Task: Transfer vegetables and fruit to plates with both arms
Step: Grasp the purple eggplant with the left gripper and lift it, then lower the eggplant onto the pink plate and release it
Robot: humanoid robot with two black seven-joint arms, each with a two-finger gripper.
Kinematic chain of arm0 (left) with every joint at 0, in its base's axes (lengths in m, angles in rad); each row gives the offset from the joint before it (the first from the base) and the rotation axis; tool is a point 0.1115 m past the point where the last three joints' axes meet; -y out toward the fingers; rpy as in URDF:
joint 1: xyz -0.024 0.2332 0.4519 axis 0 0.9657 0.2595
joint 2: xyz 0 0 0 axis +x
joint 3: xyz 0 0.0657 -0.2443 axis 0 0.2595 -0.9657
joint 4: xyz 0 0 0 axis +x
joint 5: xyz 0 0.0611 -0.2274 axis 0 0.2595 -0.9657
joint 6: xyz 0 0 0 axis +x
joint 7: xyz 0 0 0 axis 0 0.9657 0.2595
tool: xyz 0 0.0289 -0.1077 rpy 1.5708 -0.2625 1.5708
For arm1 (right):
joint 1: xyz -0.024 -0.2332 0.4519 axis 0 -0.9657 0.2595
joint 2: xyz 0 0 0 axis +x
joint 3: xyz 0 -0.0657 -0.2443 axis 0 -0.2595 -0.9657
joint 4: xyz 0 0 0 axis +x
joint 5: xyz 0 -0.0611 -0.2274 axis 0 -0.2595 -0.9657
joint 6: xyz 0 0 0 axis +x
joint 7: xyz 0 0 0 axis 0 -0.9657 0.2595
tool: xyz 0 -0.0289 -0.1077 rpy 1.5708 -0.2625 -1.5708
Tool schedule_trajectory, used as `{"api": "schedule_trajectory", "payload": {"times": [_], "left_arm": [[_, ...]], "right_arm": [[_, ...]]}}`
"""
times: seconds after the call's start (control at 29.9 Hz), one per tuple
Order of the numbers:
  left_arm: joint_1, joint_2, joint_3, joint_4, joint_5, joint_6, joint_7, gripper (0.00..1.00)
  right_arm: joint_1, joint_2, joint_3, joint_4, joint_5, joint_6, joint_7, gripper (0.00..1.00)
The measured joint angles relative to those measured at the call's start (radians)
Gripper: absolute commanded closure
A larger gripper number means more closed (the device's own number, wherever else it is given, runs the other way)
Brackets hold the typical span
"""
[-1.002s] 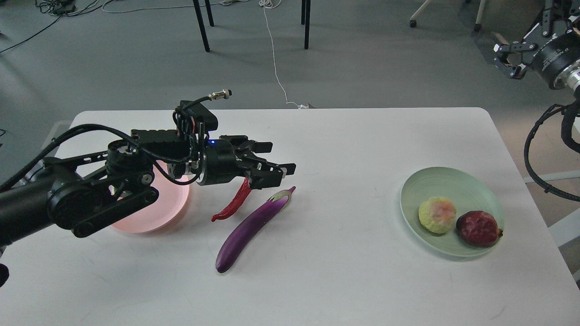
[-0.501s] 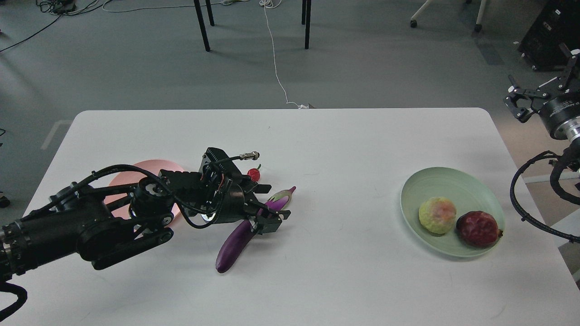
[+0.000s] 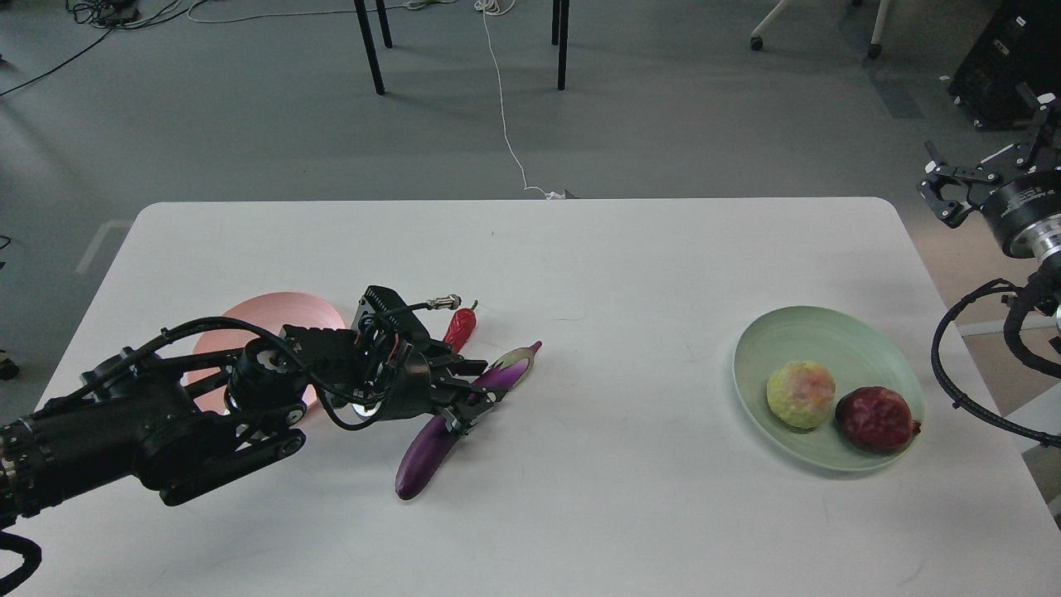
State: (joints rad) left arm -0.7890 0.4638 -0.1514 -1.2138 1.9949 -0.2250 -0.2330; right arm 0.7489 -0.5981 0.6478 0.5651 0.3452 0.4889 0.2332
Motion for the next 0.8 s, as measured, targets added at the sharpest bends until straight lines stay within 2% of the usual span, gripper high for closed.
{"api": "schedule_trajectory", "payload": {"times": [0.13, 0.23, 0.37, 0.47, 0.6, 0.8], "left_arm": [[0.022, 0.037, -0.023, -0.014, -0.004, 0.000, -0.002, 0.88], [0.026, 0.091, -0.082, -0.074, -0.026, 0.000, -0.005, 0.89], [0.027, 0.230, -0.161, -0.196, -0.116, 0.000, -0.007, 0.89], [0.032, 0.351, -0.192, -0.240, -0.204, 0.005, -0.010, 0.89], [0.069, 0.434, -0.194, -0.197, -0.309, 0.029, -0.010, 0.89], [0.113, 0.437, -0.187, -0.023, -0.347, 0.051, -0.010, 0.85]], "right_arm": [[0.000, 0.000, -0.003, -0.001, -0.004, 0.000, 0.000, 0.02], [0.000, -0.001, -0.004, -0.003, -0.008, 0.000, 0.000, 0.02], [0.003, -0.007, -0.004, -0.005, -0.012, 0.000, 0.000, 0.02], [0.005, -0.011, -0.004, -0.005, -0.016, 0.000, 0.000, 0.02], [0.003, -0.012, -0.005, -0.007, -0.022, 0.000, 0.000, 0.02], [-0.003, -0.002, -0.007, -0.005, -0.029, 0.000, 0.000, 0.02]]}}
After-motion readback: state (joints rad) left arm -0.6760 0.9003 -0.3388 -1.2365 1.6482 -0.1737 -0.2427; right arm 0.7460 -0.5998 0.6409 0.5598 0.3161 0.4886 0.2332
